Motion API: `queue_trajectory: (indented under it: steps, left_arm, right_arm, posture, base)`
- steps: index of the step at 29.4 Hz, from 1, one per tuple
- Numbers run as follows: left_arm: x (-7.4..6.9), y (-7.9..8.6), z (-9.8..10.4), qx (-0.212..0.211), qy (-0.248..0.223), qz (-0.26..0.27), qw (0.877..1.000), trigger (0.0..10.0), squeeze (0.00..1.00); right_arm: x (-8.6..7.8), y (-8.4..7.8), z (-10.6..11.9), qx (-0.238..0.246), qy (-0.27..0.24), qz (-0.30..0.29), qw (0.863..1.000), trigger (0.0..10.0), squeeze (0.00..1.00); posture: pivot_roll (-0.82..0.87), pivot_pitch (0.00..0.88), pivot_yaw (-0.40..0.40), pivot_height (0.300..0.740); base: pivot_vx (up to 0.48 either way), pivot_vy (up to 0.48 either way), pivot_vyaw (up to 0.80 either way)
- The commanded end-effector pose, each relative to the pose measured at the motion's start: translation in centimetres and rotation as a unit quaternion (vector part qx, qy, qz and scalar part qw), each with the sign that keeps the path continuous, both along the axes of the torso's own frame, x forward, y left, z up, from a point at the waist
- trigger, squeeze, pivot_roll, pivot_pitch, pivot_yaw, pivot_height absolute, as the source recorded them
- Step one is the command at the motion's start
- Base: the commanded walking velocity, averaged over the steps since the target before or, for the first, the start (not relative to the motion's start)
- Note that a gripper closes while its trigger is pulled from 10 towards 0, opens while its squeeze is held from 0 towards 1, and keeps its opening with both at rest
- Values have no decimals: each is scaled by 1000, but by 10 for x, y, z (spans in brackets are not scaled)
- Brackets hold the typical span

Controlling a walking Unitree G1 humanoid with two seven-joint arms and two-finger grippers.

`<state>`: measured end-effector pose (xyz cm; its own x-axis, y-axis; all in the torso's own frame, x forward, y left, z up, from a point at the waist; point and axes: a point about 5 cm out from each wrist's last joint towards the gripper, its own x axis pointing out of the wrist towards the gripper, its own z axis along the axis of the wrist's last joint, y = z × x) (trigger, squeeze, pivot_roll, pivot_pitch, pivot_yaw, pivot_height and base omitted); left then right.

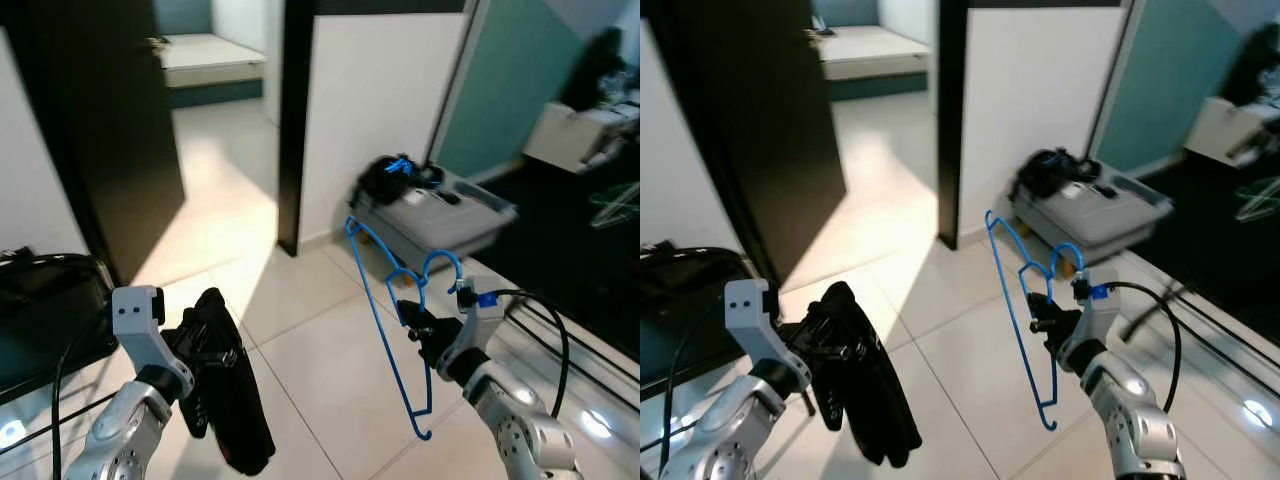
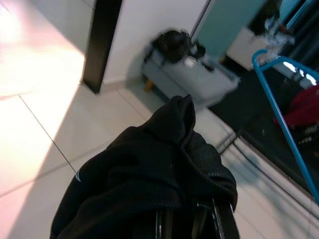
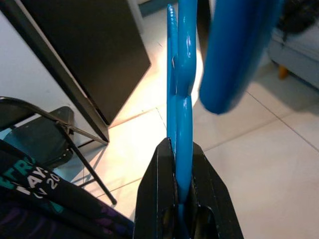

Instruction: Hang hanger

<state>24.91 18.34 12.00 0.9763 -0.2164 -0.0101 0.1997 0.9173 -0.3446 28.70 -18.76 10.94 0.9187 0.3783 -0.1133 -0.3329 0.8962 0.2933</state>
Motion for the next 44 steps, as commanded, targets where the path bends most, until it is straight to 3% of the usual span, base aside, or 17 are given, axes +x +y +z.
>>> queue_trajectory:
  steps: [1, 12, 19, 21, 24, 25, 26, 27, 28, 29, 30, 32, 33, 35, 39, 40, 44]
  left_arm:
    - [1, -1, 5, 0, -10, -2, 1000, 10000, 0]
    - [8, -5, 8, 70, 2, -8, 998, 10000, 0]
    - [41, 4, 82, 191, -115, -42, 974, 10000, 0]
    - [54, 12, 120, 318, -159, -62, 933, 10000, 0]
    - [59, 16, 131, 390, -163, -70, 904, 10000, 0]
    - [62, 21, 136, 461, -151, -82, 871, 10000, 0]
    - [62, 21, 136, 461, -151, -82, 871, 10000, 0]
    - [64, 28, 133, 536, -110, -106, 830, 10000, 0]
    - [64, 28, 133, 536, -110, -106, 830, 10000, 0]
    - [56, 37, 113, 615, -33, -201, 762, 10000, 0]
    - [56, 37, 113, 615, -33, -201, 762, 10000, 0]
    - [27, 51, 75, 657, 116, -388, 636, 10000, 0]
    - [27, 51, 75, 657, 116, -388, 636, 10000, 0]
    - [14, 52, 59, 656, 166, -472, 566, 10000, 0]
    - [12, 42, 54, 622, 170, -509, 570, 10000, 0]
    - [13, 39, 50, 624, 167, -531, 548, 10000, 0]
    - [16, 31, 45, 612, 166, -555, 539, 10000, 0]
  right_arm:
    - [1, -2, 7, 4, -9, -4, 1000, 10000, 0]
    - [4, 1, 10, -2, -11, 7, 1000, 10000, 0]
    - [-1, 11, 28, -14, -40, 107, 993, 10000, 0]
    - [-8, 18, 39, -27, -46, 186, 981, 10000, 0]
    - [-12, 21, 43, -41, -47, 222, 973, 10000, 0]
    - [-16, 23, 46, -53, -47, 253, 965, 10000, 0]
    - [-16, 23, 46, -53, -47, 253, 965, 10000, 0]
    - [-20, 25, 50, -63, -47, 277, 958, 10000, 0]
    - [-20, 25, 50, -63, -47, 277, 958, 10000, 0]
    - [-23, 27, 53, -70, -49, 296, 951, 10000, 0]
    - [-23, 27, 53, -70, -49, 296, 951, 10000, 0]
    - [-26, 34, 55, -75, -49, 321, 943, 10000, 0]
    - [-26, 34, 55, -75, -49, 321, 943, 10000, 0]
    - [-28, 40, 54, -76, -47, 332, 939, 10000, 0]
    - [-30, 43, 53, -77, -44, 338, 937, 10000, 0]
    - [-32, 45, 52, -80, -40, 342, 935, 10000, 0]
    - [-36, 47, 50, -87, -31, 345, 934, 10000, 0]
  posture:
    - [0, 0, -35, 740]
    - [-19, 0, -38, 740]
    - [-19, 0, -28, 740]
    - [-18, 0, -18, 740]
    - [-22, 0, -11, 740]
    - [-22, 0, -11, 740]
    - [-22, 0, -11, 740]
    - [-24, 0, -7, 740]
    - [-24, 0, -7, 740]
    - [-15, 0, -1, 740]
    - [-15, 0, -1, 740]
    - [-6, 0, 1, 740]
    - [-6, 0, 1, 740]
    - [5, 0, 7, 740]
    - [5, 0, 16, 740]
    - [-1, 0, 22, 740]
    - [-11, 0, 33, 740]
  base:
    - [0, 0, -800]
    - [0, 0, -800]
    - [0, 0, -114]
    - [0, 0, 0]
    - [0, 0, 0]
    - [0, 0, 0]
    - [0, 0, 0]
    - [0, 0, 0]
    - [0, 0, 0]
    - [0, 0, 0]
    - [0, 0, 0]
    - [0, 0, 0]
    - [0, 0, 0]
    - [0, 0, 0]
    - [0, 0, 0]
    - [0, 0, 0]
    - [0, 0, 0]
